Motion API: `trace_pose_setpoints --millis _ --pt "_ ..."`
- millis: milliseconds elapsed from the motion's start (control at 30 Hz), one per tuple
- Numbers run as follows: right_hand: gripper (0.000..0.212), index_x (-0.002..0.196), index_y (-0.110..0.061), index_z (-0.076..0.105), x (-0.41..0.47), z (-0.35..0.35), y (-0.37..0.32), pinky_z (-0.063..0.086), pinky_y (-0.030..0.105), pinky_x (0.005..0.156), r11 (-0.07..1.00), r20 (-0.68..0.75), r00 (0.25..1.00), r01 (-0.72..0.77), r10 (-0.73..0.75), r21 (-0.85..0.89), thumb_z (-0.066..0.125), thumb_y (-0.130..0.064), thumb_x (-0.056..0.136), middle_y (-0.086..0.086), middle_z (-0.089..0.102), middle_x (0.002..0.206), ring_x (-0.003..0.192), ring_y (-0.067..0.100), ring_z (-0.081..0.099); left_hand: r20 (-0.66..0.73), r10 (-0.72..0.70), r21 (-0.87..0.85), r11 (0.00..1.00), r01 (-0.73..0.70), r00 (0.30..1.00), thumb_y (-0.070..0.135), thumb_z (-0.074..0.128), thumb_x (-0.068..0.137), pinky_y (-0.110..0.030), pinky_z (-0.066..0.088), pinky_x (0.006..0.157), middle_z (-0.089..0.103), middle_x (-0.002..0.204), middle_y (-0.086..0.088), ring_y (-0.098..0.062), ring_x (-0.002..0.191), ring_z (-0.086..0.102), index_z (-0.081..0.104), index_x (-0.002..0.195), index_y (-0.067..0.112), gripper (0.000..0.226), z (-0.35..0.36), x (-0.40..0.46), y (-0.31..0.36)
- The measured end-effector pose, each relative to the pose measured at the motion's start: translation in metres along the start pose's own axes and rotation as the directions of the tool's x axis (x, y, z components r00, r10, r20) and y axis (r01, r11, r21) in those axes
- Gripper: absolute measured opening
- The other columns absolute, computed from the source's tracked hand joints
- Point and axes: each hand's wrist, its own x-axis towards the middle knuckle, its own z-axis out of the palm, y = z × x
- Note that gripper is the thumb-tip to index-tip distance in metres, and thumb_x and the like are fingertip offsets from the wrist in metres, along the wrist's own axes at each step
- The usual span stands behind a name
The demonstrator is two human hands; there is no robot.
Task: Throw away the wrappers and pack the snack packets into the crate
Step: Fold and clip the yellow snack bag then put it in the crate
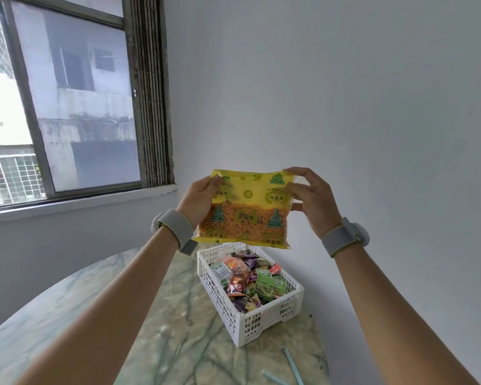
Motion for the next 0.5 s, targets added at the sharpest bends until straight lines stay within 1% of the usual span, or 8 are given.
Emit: trace_pose_setpoints --millis 100,200,233,267,367,400,433,500 --pt "0.026 0.088 -0.016 0.072 0.0 -0.003 0.006 0.054 0.036 0.058 0.999 -0.033 0.999 0.036 -0.036 0.015 0.054 0.002 0.087 0.007 0.072 0.089 0.083 0.025 0.07 0.017 -0.058 -0.06 0.996 0.059 0.998 0.03 0.044 0.101 -0.042 0.054 0.088 0.074 0.081 0.0 -0.02 0.078 0.069 0.068 0.087 0.017 0.031 0.005 0.0 0.002" --pt "0.034 0.076 -0.014 0.073 0.001 -0.006 0.015 0.053 0.038 0.06 0.998 -0.074 0.997 0.038 -0.034 0.051 0.047 0.004 0.088 0.003 0.069 0.086 0.088 0.024 0.067 0.018 -0.09 -0.063 0.994 0.091 0.996 0.034 0.045 0.101 -0.045 0.055 0.087 0.074 0.086 -0.005 -0.023 0.079 0.07 0.068 0.092 0.018 0.029 0.01 0.002 0.004" --pt "0.033 0.076 -0.013 0.073 0.001 -0.007 0.018 0.053 0.039 0.06 0.997 -0.087 0.996 0.03 -0.024 0.069 0.046 0.002 0.087 0.003 0.068 0.086 0.088 0.024 0.067 0.018 -0.09 -0.061 0.994 0.091 0.996 0.034 0.045 0.101 -0.045 0.056 0.086 0.073 0.088 -0.006 -0.024 0.079 0.07 0.067 0.094 0.018 0.029 0.013 0.002 0.005" --pt "0.029 0.075 -0.013 0.072 0.001 -0.008 0.02 0.053 0.04 0.061 0.997 -0.099 0.995 0.02 -0.012 0.078 0.049 -0.001 0.087 0.003 0.068 0.084 0.087 0.024 0.066 0.019 -0.089 -0.066 0.994 0.09 0.996 0.034 0.045 0.101 -0.045 0.056 0.086 0.073 0.09 -0.008 -0.025 0.079 0.07 0.067 0.095 0.018 0.028 0.015 0.004 0.005" --pt "0.013 0.074 -0.017 0.067 0.004 -0.01 0.025 0.053 0.044 0.066 0.997 -0.124 0.992 -0.001 0.01 0.076 0.068 -0.01 0.084 0.001 0.068 0.076 0.081 0.024 0.067 0.012 -0.087 -0.078 0.993 0.088 0.996 0.035 0.046 0.1 -0.045 0.056 0.085 0.073 0.09 -0.008 -0.026 0.079 0.069 0.067 0.096 0.018 0.027 0.02 0.005 0.005" --pt "0.013 0.074 -0.019 0.064 0.005 -0.01 0.025 0.052 0.044 0.066 0.997 -0.132 0.991 0.006 0.004 0.071 0.073 -0.011 0.081 0.0 0.067 0.076 0.079 0.024 0.067 0.009 -0.085 -0.079 0.993 0.085 0.996 0.034 0.045 0.1 -0.045 0.055 0.085 0.073 0.09 -0.008 -0.026 0.08 0.069 0.067 0.096 0.018 0.027 0.022 0.006 0.005" --pt "0.018 0.078 -0.021 0.061 0.005 -0.011 0.025 0.052 0.044 0.065 0.997 -0.144 0.99 0.013 -0.002 0.075 0.077 -0.011 0.077 0.0 0.067 0.077 0.078 0.024 0.067 0.011 -0.086 -0.085 0.993 0.087 0.996 0.034 0.045 0.101 -0.045 0.055 0.085 0.072 0.091 -0.008 -0.026 0.081 0.069 0.067 0.095 0.019 0.027 0.024 0.007 0.005" --pt "0.033 0.097 -0.022 0.057 0.005 -0.009 0.022 0.054 0.043 0.062 0.992 -0.156 0.988 0.014 0.006 0.122 0.078 -0.006 0.076 0.004 0.069 0.087 0.079 0.026 0.07 0.005 -0.12 -0.115 0.986 0.12 0.993 0.03 0.044 0.101 -0.044 0.054 0.085 0.072 0.092 -0.008 -0.027 0.083 0.068 0.066 0.097 0.019 0.025 0.027 0.008 0.006"
